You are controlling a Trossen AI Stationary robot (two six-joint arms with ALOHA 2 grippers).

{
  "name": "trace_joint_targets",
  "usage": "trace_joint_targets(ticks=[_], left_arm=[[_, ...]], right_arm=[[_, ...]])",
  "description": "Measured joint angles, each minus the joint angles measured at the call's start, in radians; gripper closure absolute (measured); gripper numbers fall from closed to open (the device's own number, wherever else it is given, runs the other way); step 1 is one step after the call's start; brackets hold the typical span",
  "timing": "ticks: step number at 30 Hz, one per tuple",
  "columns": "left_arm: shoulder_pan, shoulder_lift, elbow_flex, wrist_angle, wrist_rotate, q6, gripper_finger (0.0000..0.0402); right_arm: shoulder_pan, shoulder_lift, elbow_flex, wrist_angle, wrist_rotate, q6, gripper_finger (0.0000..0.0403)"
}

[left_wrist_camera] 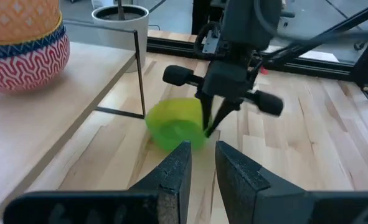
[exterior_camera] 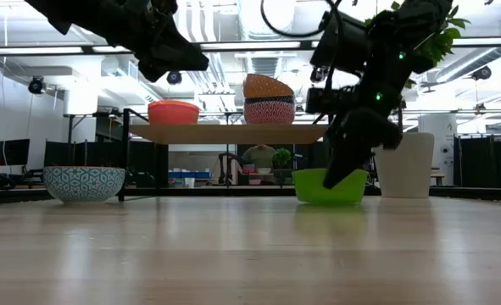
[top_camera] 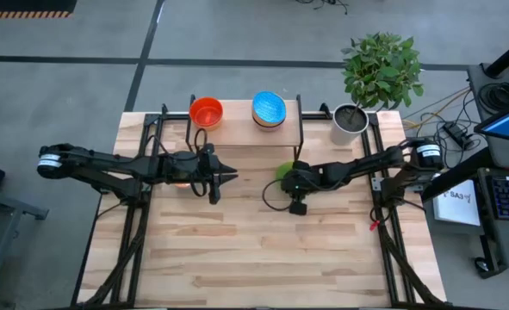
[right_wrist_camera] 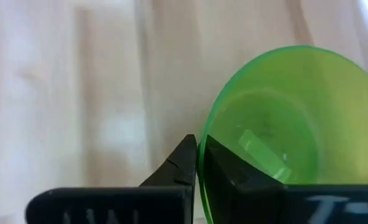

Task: Place and stack bowls onto a shelf
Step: Stack the green bowl on top of the orange bowl on the shelf

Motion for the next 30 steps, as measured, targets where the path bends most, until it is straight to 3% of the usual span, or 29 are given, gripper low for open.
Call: trace_joint_targets(ticks=[3, 8, 16, 20, 24, 30], left_arm=[[-0.001, 0.0, 0.008, 0.001, 0.001, 0.018, 0.0342], [-0.004, 0.0, 0.024, 0.01, 0.083, 0.05, 0.0313], [-0.015, 0.027, 0.025, 0.188, 0.438, 0.061, 0.0218], [-0.032, 0.097, 0.025, 0.341, 0.557, 0.071, 0.0187], [-0.038, 0.177, 0.025, 0.443, 0.559, 0.072, 0.0181], [-0.038, 0.259, 0.037, 0.458, 0.559, 0.069, 0.0186]], right_arm=[[-0.001, -0.033, 0.0, 0.045, -0.129, -0.03, 0.0393], [-0.002, -0.06, 0.0, 0.22, -0.501, -0.091, 0.0394], [0.002, -0.054, 0.0, 0.526, -0.995, -0.141, 0.0394], [0.005, -0.058, 0.0, 0.546, -1.02, -0.176, 0.0394], [0.004, -0.057, 0.0, 0.553, -1.055, -0.195, 0.0394], [0.007, -0.055, 0.0, 0.555, -1.1, -0.205, 0.0394]])
